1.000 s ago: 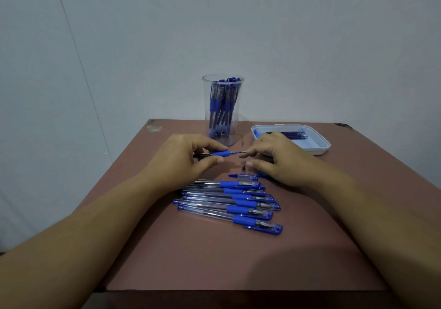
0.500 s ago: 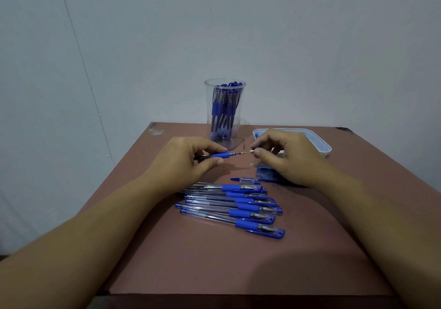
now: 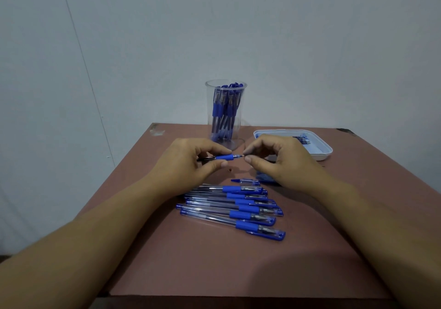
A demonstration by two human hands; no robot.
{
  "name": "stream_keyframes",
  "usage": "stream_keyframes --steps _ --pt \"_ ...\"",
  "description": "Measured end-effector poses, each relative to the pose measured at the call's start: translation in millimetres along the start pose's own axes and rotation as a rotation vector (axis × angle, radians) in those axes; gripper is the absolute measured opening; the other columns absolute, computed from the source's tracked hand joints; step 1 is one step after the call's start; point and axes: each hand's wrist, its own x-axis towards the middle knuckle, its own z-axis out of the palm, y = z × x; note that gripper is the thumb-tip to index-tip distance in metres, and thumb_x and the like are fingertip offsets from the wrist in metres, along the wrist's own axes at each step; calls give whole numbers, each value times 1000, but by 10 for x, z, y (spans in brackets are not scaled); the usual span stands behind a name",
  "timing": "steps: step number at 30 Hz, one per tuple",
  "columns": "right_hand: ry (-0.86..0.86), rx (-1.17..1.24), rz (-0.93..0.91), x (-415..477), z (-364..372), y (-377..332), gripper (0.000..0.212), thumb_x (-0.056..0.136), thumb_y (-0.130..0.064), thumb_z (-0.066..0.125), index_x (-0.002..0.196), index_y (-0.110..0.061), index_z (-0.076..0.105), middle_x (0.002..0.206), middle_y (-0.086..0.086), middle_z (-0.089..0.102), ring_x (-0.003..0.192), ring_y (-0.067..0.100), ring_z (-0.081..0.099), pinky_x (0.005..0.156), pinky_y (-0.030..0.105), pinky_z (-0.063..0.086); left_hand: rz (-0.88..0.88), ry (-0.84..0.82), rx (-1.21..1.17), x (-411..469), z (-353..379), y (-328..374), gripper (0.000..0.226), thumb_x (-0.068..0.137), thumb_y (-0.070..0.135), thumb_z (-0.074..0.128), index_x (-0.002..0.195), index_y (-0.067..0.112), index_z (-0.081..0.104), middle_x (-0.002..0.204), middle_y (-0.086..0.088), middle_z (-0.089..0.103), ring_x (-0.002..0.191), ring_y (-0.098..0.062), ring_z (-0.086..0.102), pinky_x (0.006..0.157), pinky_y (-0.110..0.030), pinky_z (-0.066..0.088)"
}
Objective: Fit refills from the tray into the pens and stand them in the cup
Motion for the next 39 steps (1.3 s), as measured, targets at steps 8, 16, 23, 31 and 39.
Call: stream_keyframes --steps 8,16,23,31,39 --pt "-28 -65 45 40 38 70 19 88 -13 70 105 -22 69 89 -9 68 82 1 63 75 11 48 -53 -8 53 7 3 -23 20 85 36 73 105 39 73 88 19 72 77 -2 63 70 -24 52" --pt "42 -123 81 58 -68 117 21 88 -13 69 102 -29 67 84 -16 65 80 -3 60 74 8 46 -128 94 74 24 -43 -68 22 84 32 74 107 31 74 71 30 57 73 15 56 63 -1 38" --pt "-108 -240 103 178 -118 188 19 90 -20 69 107 -29 68 98 -15 65 91 -4 57 73 7 41 -155 105 72 19 -135 -128 21 85 33 74 106 33 74 74 22 64 76 9 59 63 -4 42" --pt "-370 -462 32 607 75 151 30 91 -26 66 122 -25 66 110 -7 62 90 5 53 74 16 37 -157 124 11 -21 -283 -230 17 83 34 76 92 47 70 72 10 69 67 -8 59 58 -14 45" --pt "-409 -512 4 753 207 190 25 92 -28 65 116 -25 70 103 -7 63 90 3 50 77 17 33 -123 119 17 -20 -308 -245 20 82 33 76 90 50 68 69 14 68 66 -11 60 55 -18 46"
